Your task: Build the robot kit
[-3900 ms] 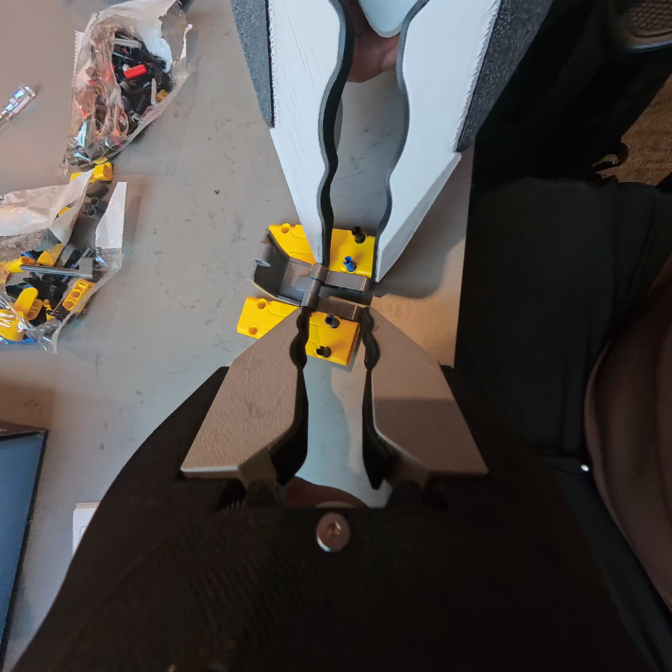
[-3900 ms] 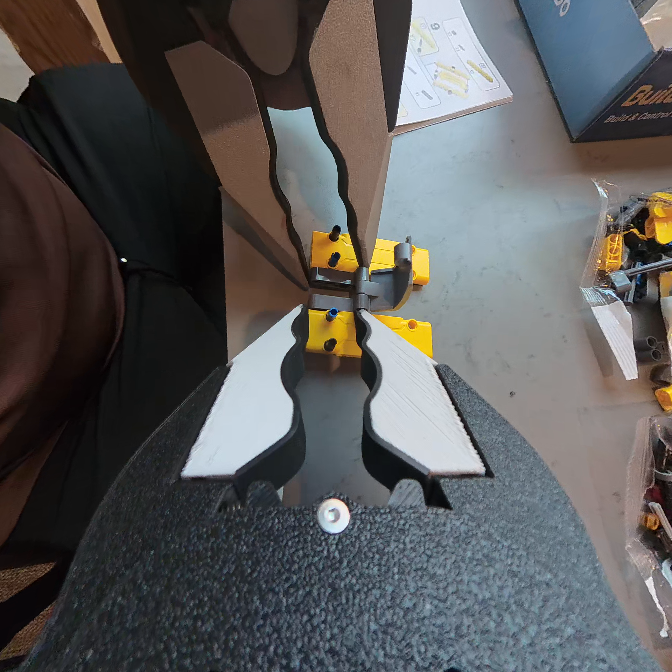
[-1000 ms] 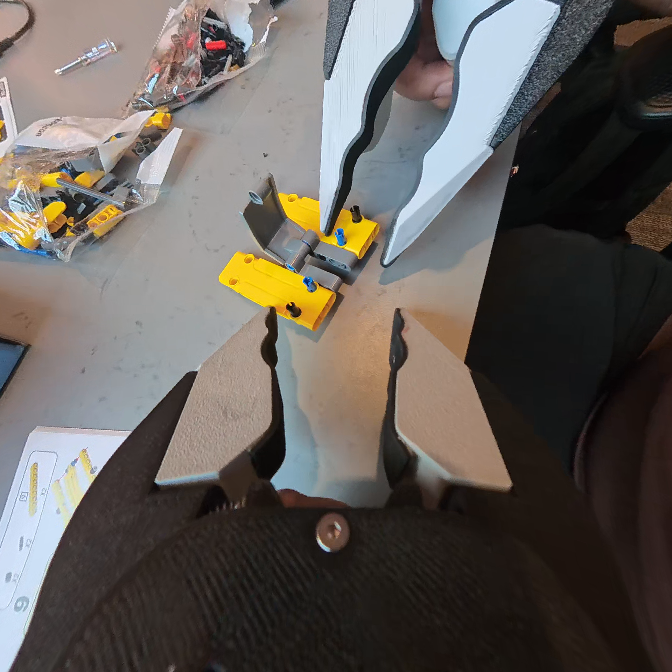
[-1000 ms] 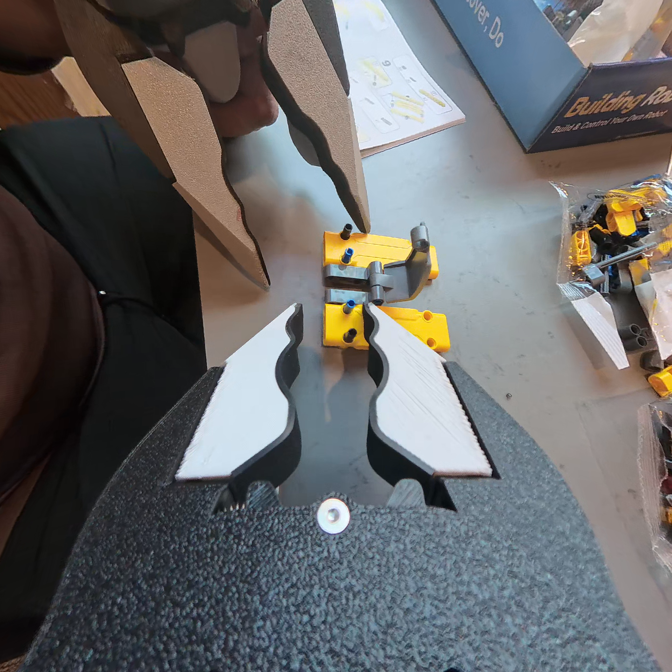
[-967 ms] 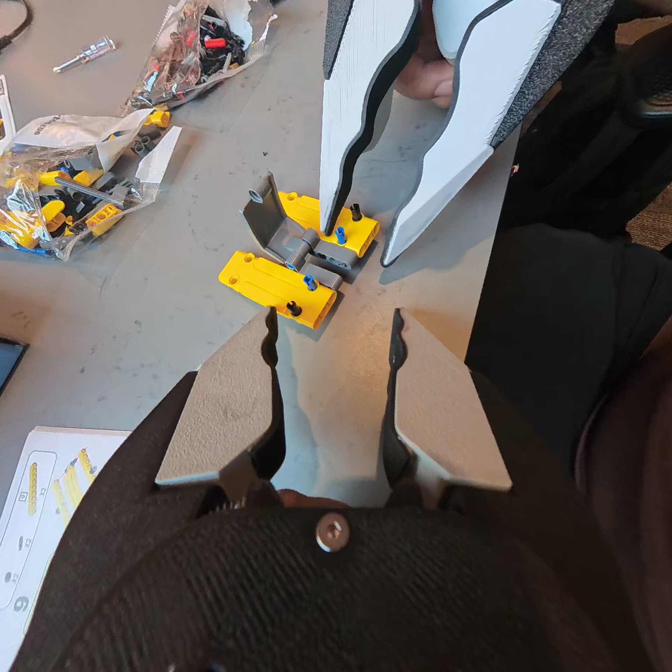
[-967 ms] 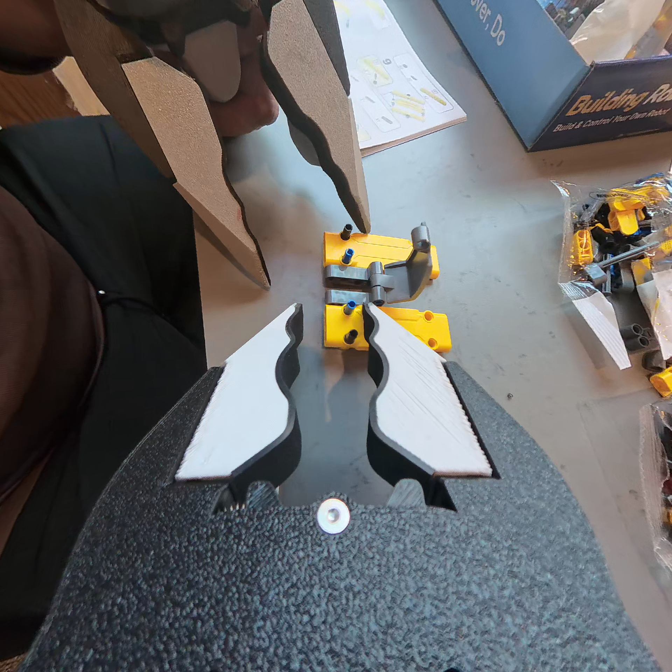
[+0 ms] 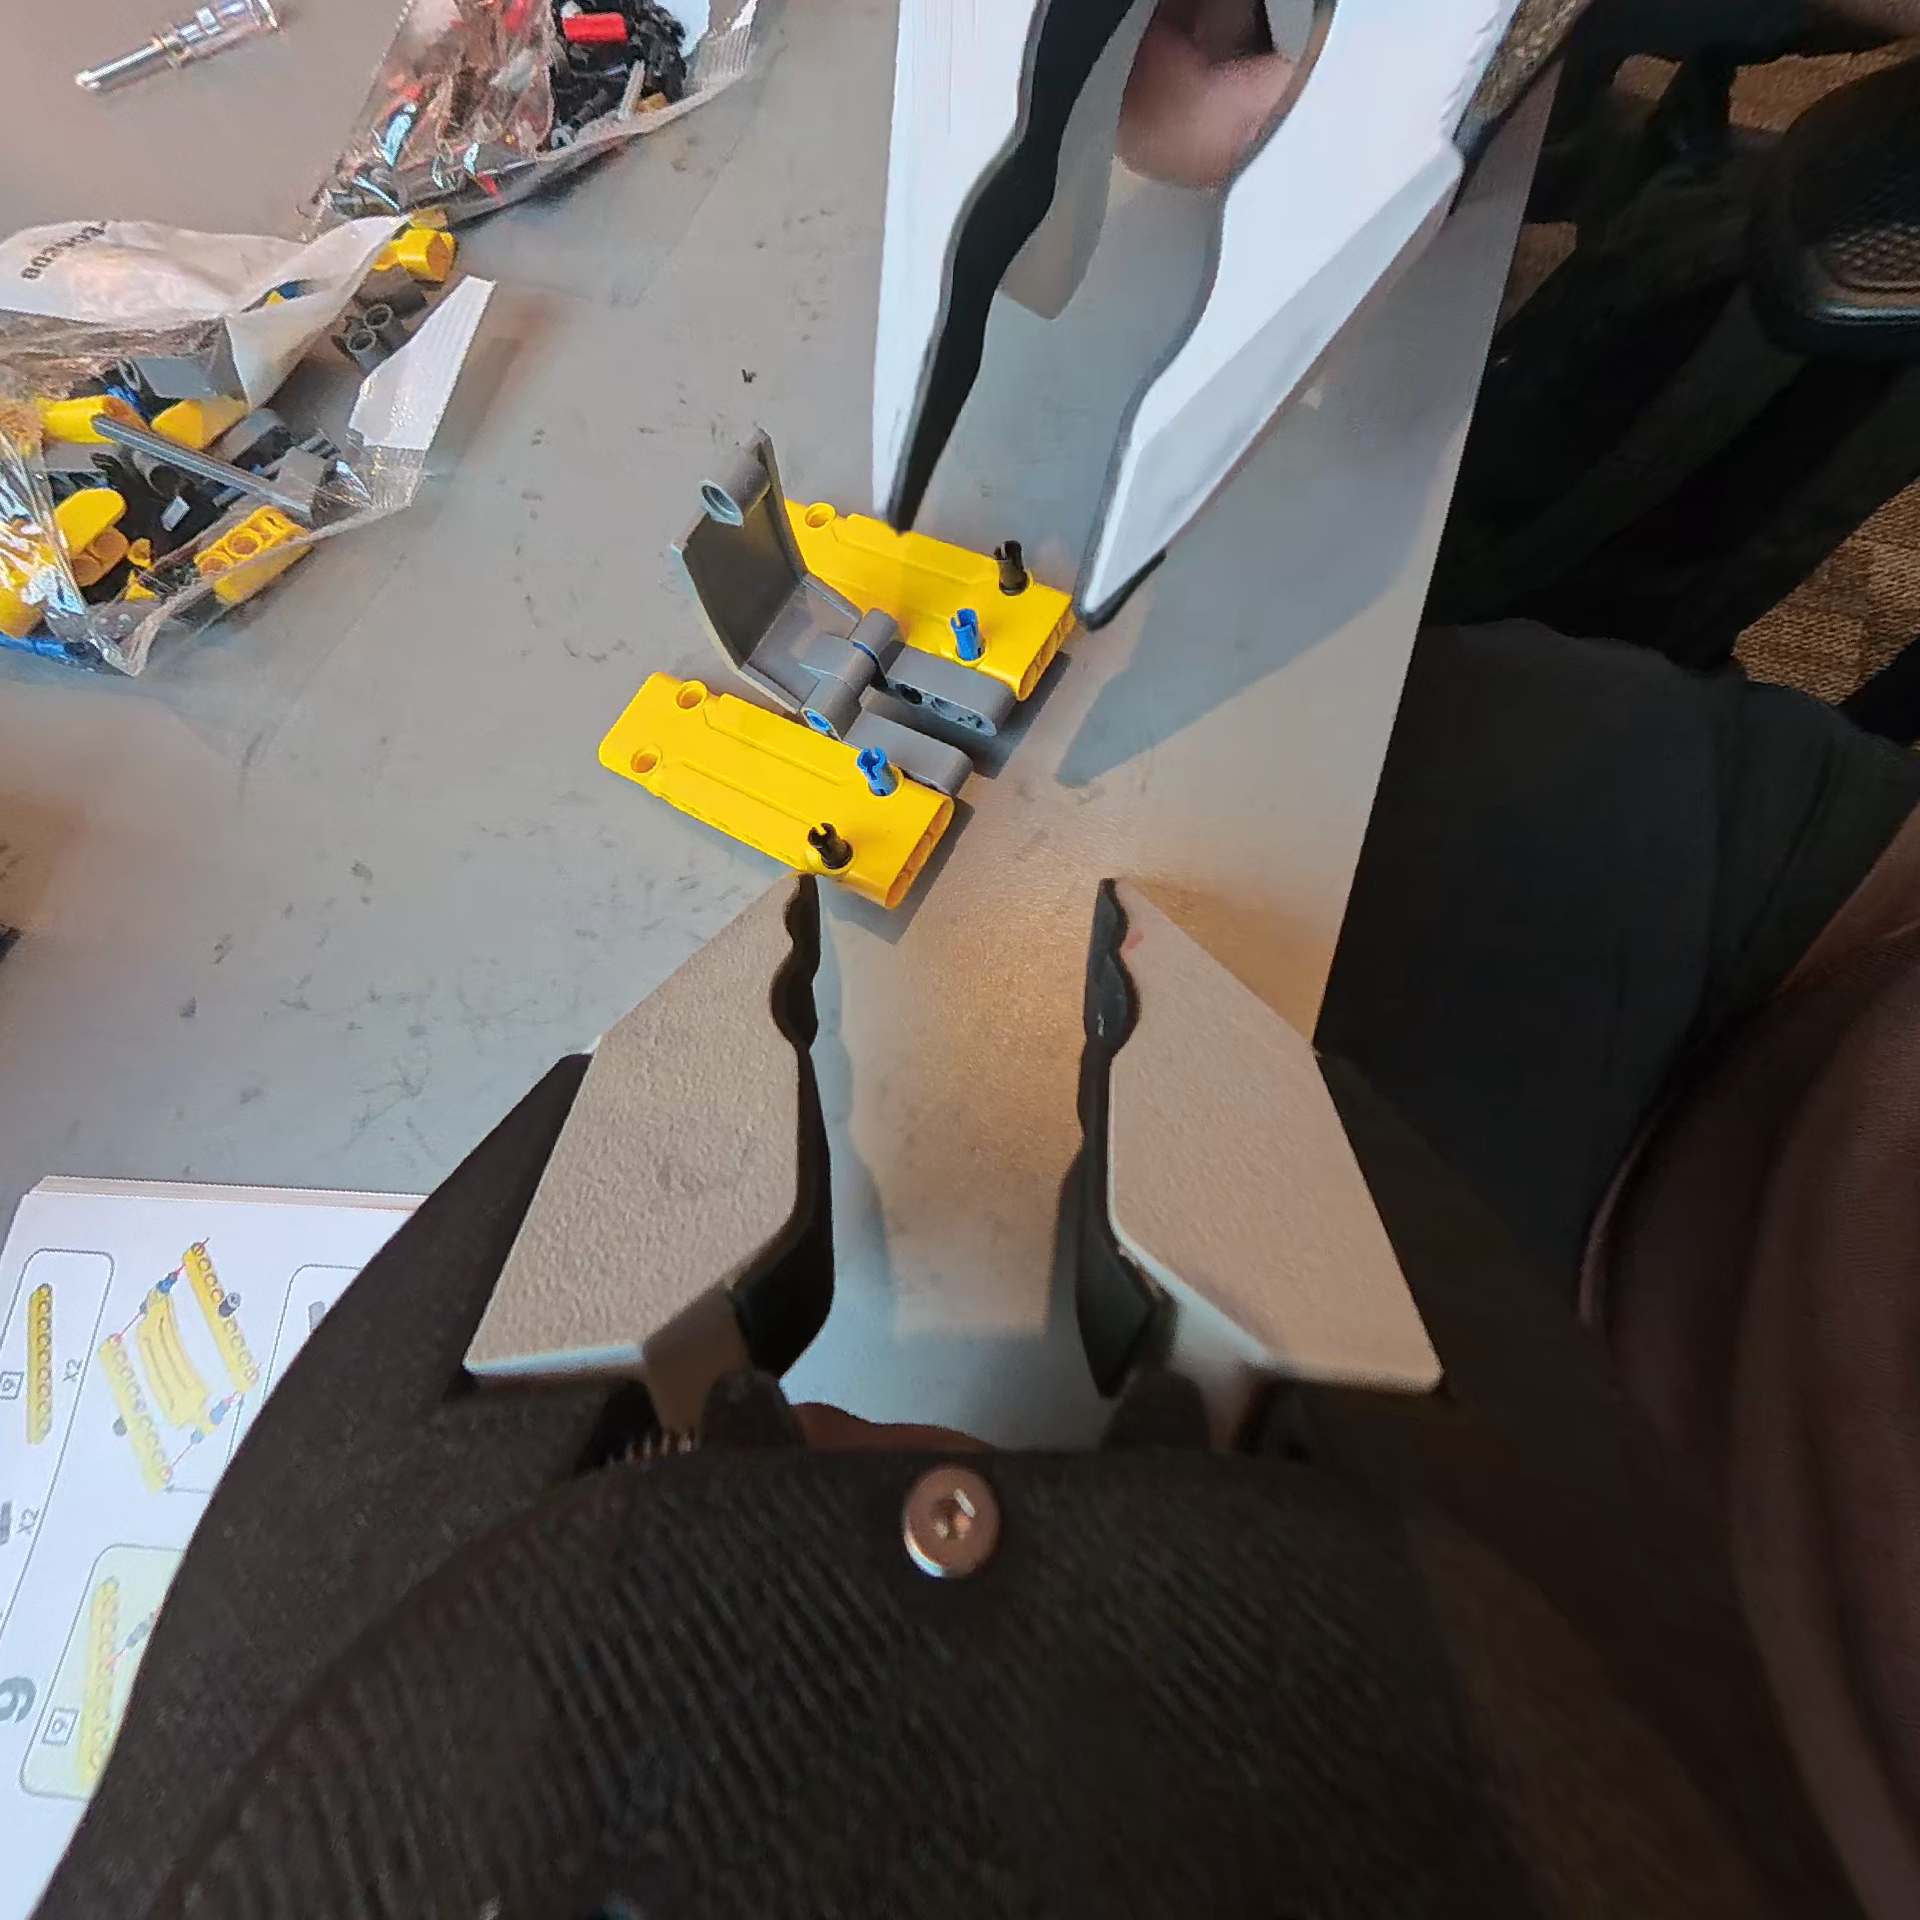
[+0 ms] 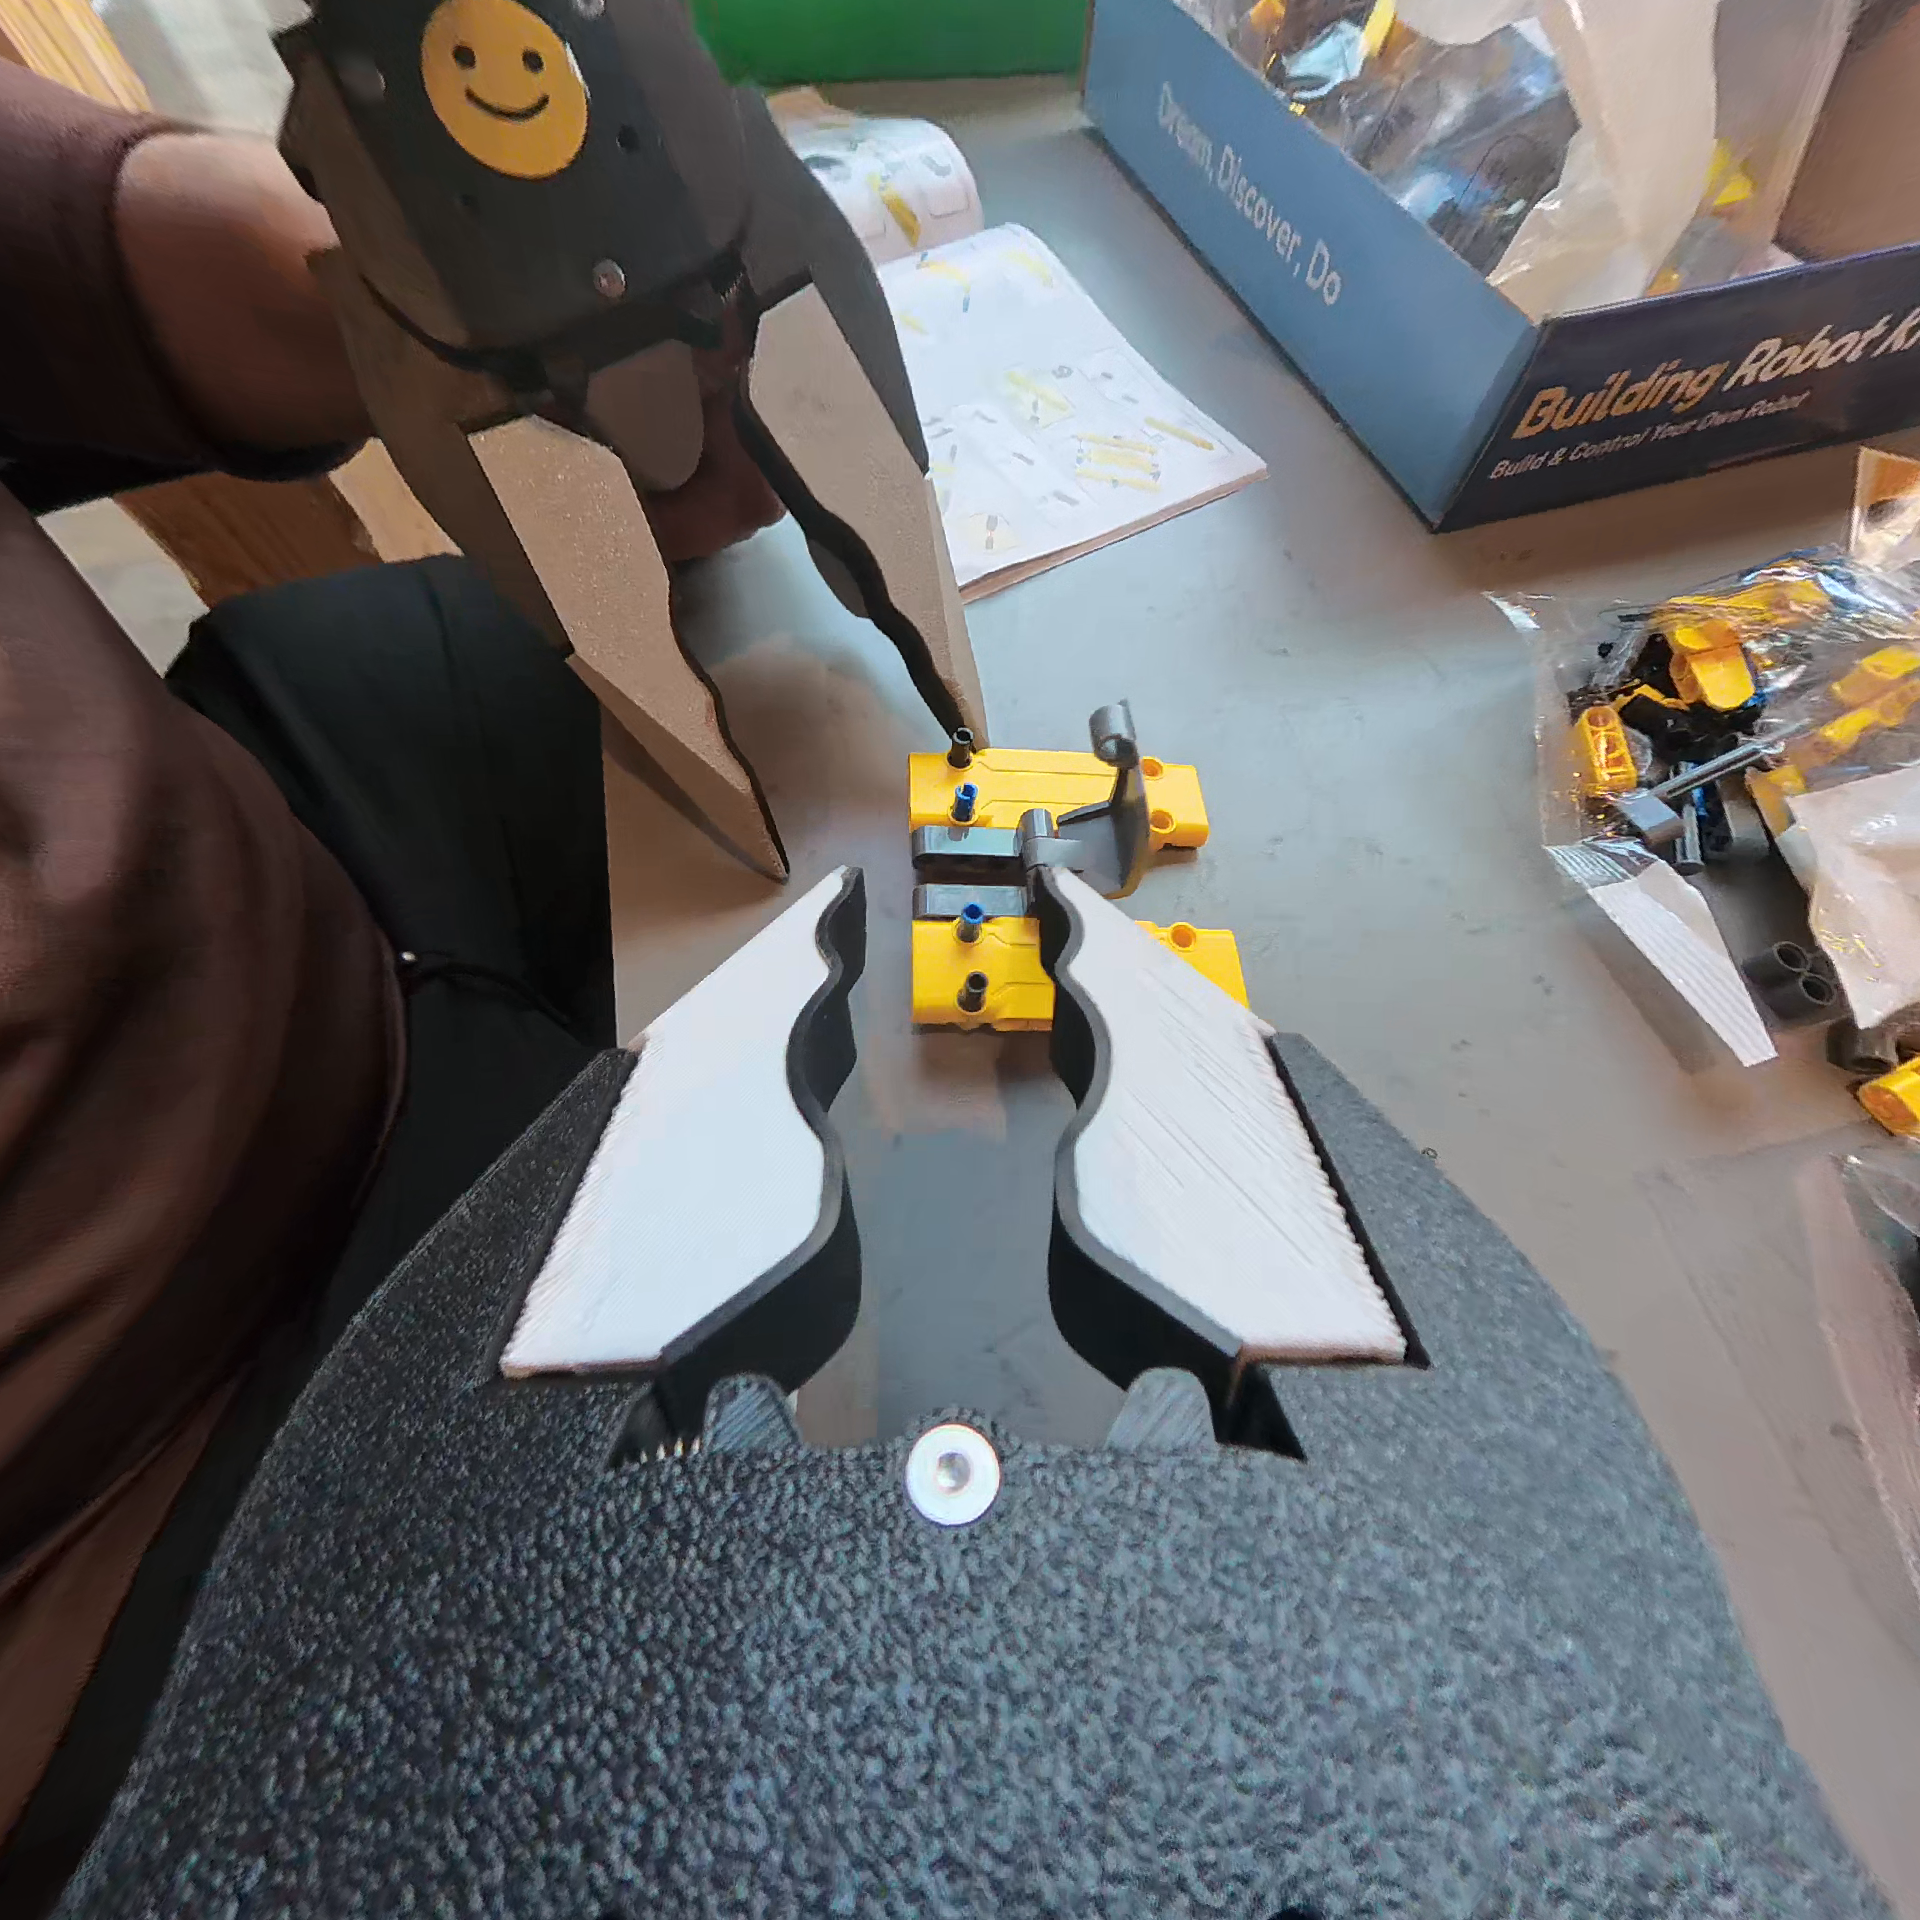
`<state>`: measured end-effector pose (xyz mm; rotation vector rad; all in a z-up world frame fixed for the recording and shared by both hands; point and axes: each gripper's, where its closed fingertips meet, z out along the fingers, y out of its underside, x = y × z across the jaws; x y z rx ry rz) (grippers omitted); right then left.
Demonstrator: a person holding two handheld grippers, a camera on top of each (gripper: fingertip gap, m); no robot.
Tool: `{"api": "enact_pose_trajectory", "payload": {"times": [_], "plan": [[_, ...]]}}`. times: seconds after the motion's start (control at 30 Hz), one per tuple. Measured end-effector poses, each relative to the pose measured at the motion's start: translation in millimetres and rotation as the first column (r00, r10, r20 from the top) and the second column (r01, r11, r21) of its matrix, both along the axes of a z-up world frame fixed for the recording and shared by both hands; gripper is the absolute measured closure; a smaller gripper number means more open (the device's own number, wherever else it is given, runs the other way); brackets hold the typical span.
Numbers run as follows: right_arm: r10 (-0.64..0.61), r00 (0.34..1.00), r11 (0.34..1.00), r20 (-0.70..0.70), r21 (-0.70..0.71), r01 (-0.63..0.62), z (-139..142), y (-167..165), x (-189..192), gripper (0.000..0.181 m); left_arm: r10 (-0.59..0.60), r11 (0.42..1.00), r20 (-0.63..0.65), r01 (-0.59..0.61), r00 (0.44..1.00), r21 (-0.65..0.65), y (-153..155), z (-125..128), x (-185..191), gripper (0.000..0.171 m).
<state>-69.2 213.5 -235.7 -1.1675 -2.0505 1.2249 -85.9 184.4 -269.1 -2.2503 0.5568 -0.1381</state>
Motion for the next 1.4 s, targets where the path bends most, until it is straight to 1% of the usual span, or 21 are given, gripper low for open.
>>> {"api": "enact_pose_trajectory", "payload": {"times": [0.13,0.3,0.37,0.47,0.63,0.7,0.77,0.83,0.9,1.0,1.07,1.13,1.27,1.33,1.4], "plan": [[-0.015,1.0,0.999,-0.009,-0.03,0.014,4,3,-1,0.149,0.002,1.0,0.001,-0.002,1.0,-0.001,0,0,0,0.122],[-0.025,1.0,1.0,0.0,-0.012,0.025,1,4,-2,0.15,0.005,1.0,0.0,-0.005,1.0,0.0,0,0,-1,0.123],[-0.062,0.998,0.998,-0.033,-0.014,0.062,6,10,-6,0.15,0.008,1.0,0.001,-0.008,1.0,-0.001,0,0,-1,0.123],[-0.159,0.98,0.987,-0.117,-0.041,0.155,19,24,-15,0.151,0.008,1.0,-0.002,-0.008,1.0,0.001,0,0,-1,0.125],[-0.182,0.978,0.983,-0.101,0.013,0.184,13,26,-22,0.149,0.013,1.0,0.015,-0.013,1.0,-0.01,1,0,-1,0.125],[-0.184,0.976,0.982,-0.114,0.03,0.188,13,24,-26,0.153,0.013,1.0,0.013,-0.013,1.0,-0.009,1,0,-1,0.125],[-0.177,0.977,0.983,-0.117,0.032,0.182,13,21,-29,0.163,0.011,1.0,0.01,-0.011,1.0,-0.007,1,0,-1,0.125],[-0.183,0.978,0.981,-0.103,0.042,0.188,11,20,-32,0.171,0.017,1.0,0.005,-0.017,1.0,-0.003,1,0,-2,0.128],[-0.192,0.976,0.979,-0.1,0.043,0.197,10,21,-34,0.171,0.024,1.0,-0.005,-0.024,1.0,0.002,1,0,-3,0.132],[-0.21,0.975,0.977,-0.075,0.015,0.212,9,22,-37,0.171,0.024,1.0,-0.012,-0.024,1.0,0.007,2,0,-3,0.133],[-0.227,0.973,0.974,-0.045,-0.011,0.227,8,23,-38,0.171,0.028,1.0,-0.009,-0.028,1.0,0.006,2,0,-4,0.129],[-0.251,0.968,0.968,-0.012,-0.028,0.251,5,26,-40,0.172,0.034,0.999,-0.007,-0.034,0.999,0.005,2,0,-4,0.129],[-0.271,0.961,0.962,0.051,-0.004,0.272,-6,28,-42,0.174,0.045,0.999,0.002,-0.045,0.999,-0.005,3,-1,-6,0.143],[-0.275,0.96,0.961,0.045,0.012,0.275,-6,28,-43,0.174,0.047,0.999,-0.003,-0.047,0.999,-0.003,3,-1,-6,0.149],[-0.285,0.957,0.958,0.057,0.005,0.285,-7,29,-43,0.174,0.045,0.999,-0.016,-0.045,0.999,0.004,3,-1,-6,0.149]]}}
